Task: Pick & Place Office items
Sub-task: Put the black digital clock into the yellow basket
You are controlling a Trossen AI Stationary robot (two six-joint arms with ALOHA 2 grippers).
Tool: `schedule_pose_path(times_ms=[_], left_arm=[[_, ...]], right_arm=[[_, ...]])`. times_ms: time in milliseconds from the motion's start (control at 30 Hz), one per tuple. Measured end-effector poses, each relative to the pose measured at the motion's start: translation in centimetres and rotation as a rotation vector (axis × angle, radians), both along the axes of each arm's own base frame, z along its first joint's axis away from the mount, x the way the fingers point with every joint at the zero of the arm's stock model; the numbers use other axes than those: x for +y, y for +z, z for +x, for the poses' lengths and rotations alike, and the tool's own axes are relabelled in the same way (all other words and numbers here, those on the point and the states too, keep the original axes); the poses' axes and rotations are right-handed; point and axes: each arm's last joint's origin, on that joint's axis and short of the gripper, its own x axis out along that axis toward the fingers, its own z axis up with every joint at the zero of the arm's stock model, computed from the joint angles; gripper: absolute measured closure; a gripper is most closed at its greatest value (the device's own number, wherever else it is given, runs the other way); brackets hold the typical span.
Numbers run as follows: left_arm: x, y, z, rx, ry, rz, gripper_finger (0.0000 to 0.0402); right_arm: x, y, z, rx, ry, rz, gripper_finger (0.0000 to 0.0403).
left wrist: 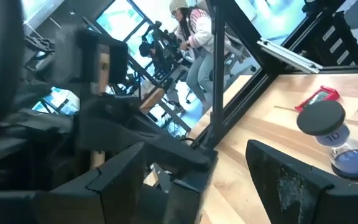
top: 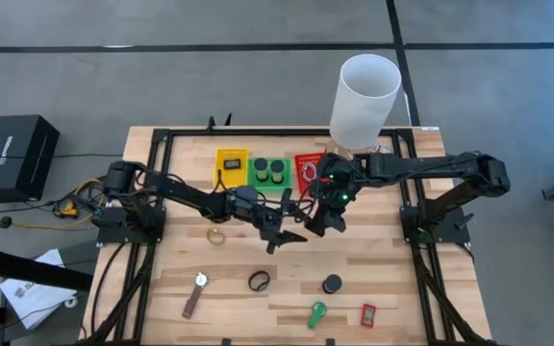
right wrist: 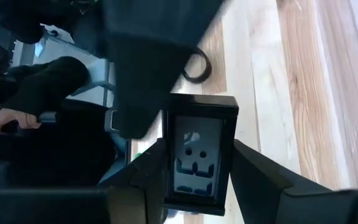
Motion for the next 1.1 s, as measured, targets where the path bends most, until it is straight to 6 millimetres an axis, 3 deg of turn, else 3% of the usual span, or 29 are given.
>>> schedule_pose_path(times_ms=[367, 800, 1100], left_arm=[[-0.03, 0.14, -0.07, -0.001, -0.008, 0.0, 0.014], [0.05, 0.34, -0.03, -0.02, 0.002, 0.006, 0.0226], [0.03, 0.31, -0.02, -0.019, 0.002, 0.004, 0.0224]], right_arm=[[0.03, 0.66, 0.63, -0.071, -0.015, 0.033, 0.0257], [0.0, 0.76, 0.62, -0.067, -0.022, 0.027, 0.0256], [0.03, 0.79, 0.61, -0.07, -0.002, 0.046, 0.0259]])
